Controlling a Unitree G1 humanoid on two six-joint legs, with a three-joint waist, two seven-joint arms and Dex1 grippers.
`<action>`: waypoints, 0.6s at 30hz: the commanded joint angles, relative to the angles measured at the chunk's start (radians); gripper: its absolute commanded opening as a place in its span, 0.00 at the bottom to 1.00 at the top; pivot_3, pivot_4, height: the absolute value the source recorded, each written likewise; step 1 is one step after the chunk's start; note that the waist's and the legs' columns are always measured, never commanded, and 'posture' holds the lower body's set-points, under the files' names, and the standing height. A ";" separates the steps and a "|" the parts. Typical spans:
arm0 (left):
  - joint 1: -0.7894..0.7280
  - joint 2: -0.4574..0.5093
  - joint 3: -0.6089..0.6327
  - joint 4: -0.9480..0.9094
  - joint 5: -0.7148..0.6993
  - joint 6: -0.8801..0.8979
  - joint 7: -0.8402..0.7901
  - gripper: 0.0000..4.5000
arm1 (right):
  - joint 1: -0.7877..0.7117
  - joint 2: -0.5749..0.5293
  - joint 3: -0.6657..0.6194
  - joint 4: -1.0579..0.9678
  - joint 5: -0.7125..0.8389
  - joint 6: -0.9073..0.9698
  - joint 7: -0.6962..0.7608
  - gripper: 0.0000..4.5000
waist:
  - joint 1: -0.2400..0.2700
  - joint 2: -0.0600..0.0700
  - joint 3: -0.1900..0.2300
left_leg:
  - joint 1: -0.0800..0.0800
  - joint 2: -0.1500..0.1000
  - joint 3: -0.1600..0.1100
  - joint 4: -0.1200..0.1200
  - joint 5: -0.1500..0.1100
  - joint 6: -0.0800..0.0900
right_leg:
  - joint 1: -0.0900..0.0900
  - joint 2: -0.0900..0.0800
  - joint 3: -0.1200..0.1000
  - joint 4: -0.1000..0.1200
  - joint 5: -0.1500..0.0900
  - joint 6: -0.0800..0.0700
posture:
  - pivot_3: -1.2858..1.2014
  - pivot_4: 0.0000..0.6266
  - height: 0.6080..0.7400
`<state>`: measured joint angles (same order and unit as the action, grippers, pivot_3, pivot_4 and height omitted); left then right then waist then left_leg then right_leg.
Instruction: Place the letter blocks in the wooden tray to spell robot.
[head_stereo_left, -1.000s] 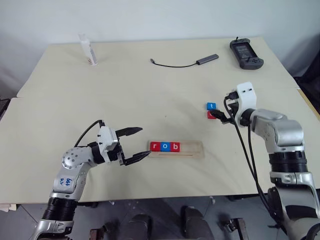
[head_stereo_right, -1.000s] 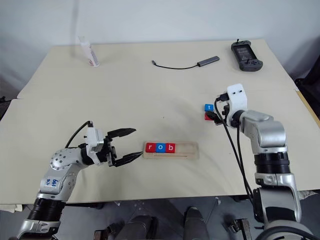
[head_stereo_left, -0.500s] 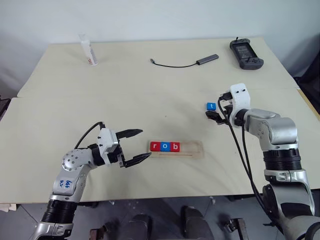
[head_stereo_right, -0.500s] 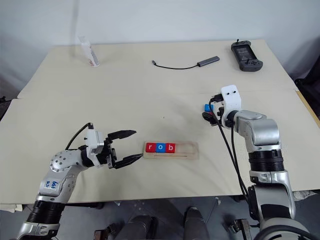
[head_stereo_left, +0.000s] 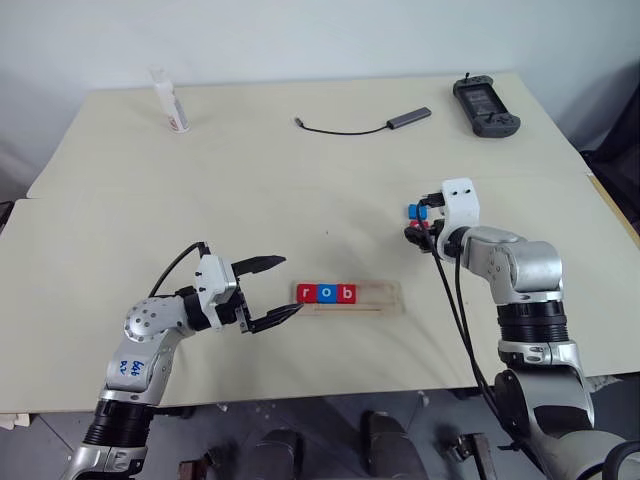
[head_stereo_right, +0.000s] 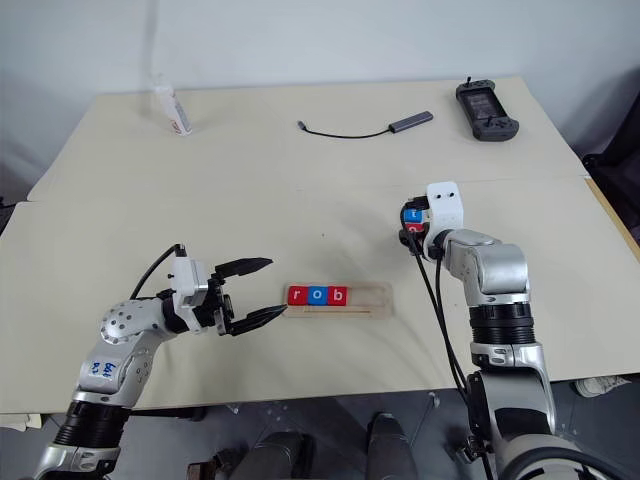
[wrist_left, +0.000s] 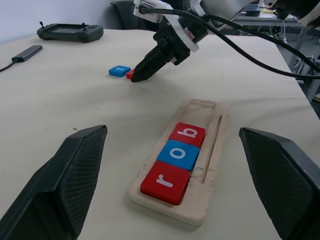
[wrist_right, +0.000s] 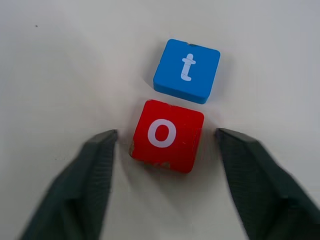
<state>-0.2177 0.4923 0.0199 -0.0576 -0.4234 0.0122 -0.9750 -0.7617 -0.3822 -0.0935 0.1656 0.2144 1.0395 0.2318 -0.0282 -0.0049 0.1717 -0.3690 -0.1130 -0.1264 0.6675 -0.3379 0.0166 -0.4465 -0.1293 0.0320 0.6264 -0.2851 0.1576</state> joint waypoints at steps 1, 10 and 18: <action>0.004 0.004 0.007 -0.031 0.003 -0.007 0.004 1.00 | 0.011 0.003 -0.018 -0.013 -0.003 -0.012 -0.010 0.40 | 0.000 0.000 0.000 | 0.000 0.000 0.000 0.000 0.000 0.000 | 0.000 0.000 0.000 0.000 0.000 0.000 | 0.52 0.24 1.00; -0.029 -0.015 -0.023 0.009 -0.003 -0.009 -0.036 1.00 | 0.145 -0.041 -0.089 -0.351 0.037 0.177 -0.013 0.32 | 0.004 0.000 0.000 | 0.000 -0.001 0.000 0.000 0.000 0.000 | 0.000 -0.001 0.000 0.000 0.000 0.000 | 0.52 0.24 1.00; -0.094 -0.043 -0.051 0.097 -0.005 -0.022 -0.098 1.00 | 0.395 0.034 -0.242 -0.886 0.083 0.554 -0.034 0.32 | 0.006 0.000 0.000 | 0.000 0.000 -0.001 0.000 0.000 0.000 | 0.000 0.000 0.000 0.000 0.000 0.000 | 0.52 0.24 1.00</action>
<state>-0.2998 0.4492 -0.0287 0.0385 -0.4237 0.0081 -1.0544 -0.3895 -0.3687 -0.3116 -0.6038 0.2772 1.5289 0.2025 -0.0218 -0.0046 0.1714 -0.3693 -0.1126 -0.1271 0.6669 -0.3381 0.0167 -0.4465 -0.1290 0.0322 0.6266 -0.2852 0.1576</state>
